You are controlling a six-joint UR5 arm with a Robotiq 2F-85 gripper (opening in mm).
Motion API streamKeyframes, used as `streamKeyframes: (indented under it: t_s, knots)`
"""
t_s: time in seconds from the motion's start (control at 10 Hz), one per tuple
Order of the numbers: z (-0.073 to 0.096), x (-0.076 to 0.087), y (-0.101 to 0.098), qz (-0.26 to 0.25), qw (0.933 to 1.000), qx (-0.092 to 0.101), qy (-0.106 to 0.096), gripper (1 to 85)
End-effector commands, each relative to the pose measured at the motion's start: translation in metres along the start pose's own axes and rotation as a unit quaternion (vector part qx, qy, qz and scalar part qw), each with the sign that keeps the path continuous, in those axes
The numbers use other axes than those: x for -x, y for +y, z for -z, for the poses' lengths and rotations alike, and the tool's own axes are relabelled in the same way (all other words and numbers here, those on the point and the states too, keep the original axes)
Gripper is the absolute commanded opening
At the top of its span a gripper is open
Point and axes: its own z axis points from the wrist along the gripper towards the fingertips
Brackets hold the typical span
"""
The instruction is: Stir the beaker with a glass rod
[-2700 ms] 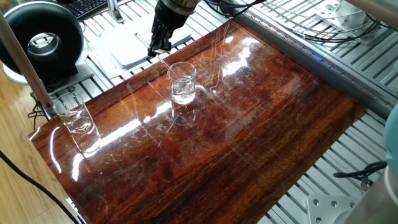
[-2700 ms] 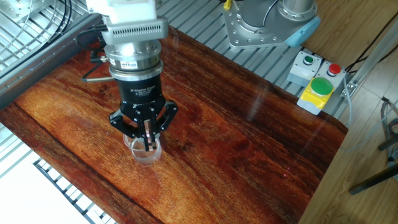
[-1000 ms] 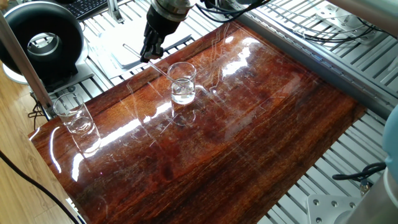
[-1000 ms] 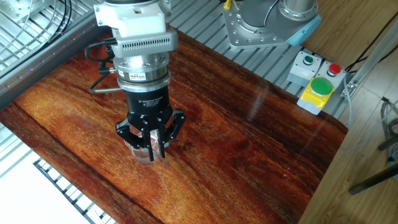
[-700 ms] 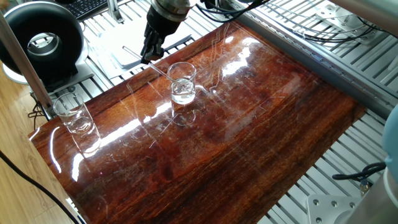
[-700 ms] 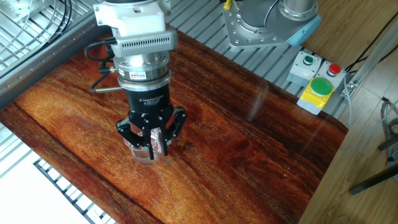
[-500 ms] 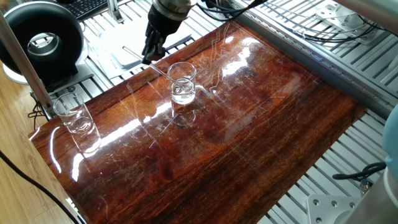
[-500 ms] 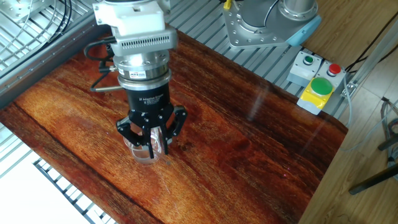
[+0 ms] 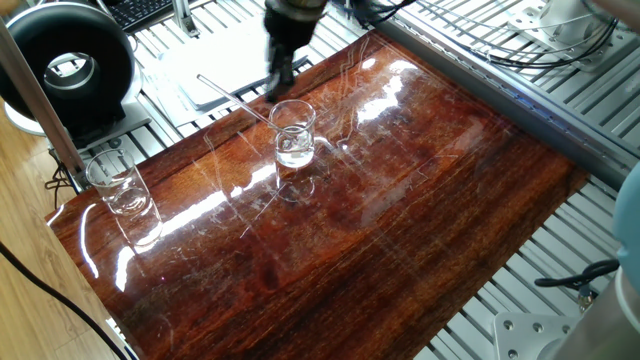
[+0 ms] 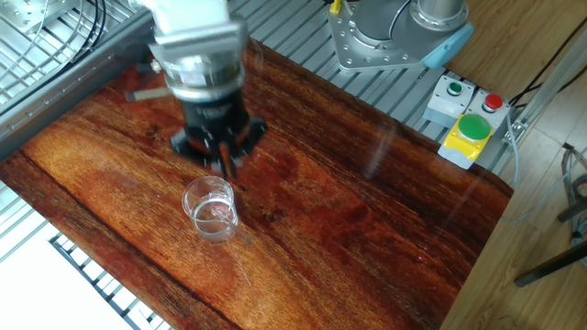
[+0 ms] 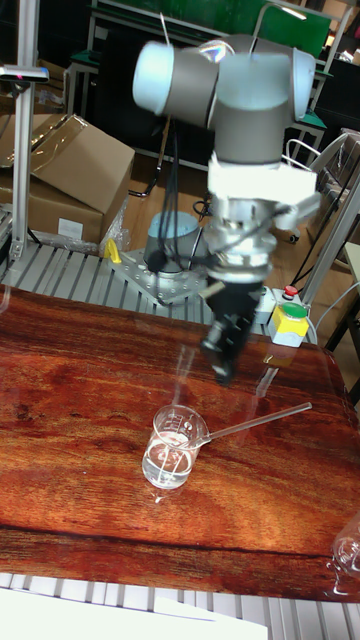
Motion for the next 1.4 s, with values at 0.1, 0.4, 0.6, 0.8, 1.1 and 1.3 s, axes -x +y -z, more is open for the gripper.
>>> streamKeyframes:
  t_s: [0.1, 0.4, 0.6, 0.8, 1.1, 1.3]
  knots:
    - [0.024, -0.046, -0.007, -0.123, 0.9910, -0.014, 0.051, 1.0]
    - [0.026, -0.054, -0.002, -0.226, 0.9717, -0.014, 0.067, 1.0]
    - [0.021, -0.053, 0.000, -0.256, 0.9638, -0.009, 0.073, 1.0]
    - [0.014, -0.052, 0.000, -0.267, 0.9606, -0.005, 0.076, 1.0]
    - [0.011, -0.053, -0.003, -0.260, 0.9625, -0.007, 0.078, 1.0]
    - [0.010, -0.054, -0.004, -0.252, 0.9643, -0.009, 0.080, 1.0]
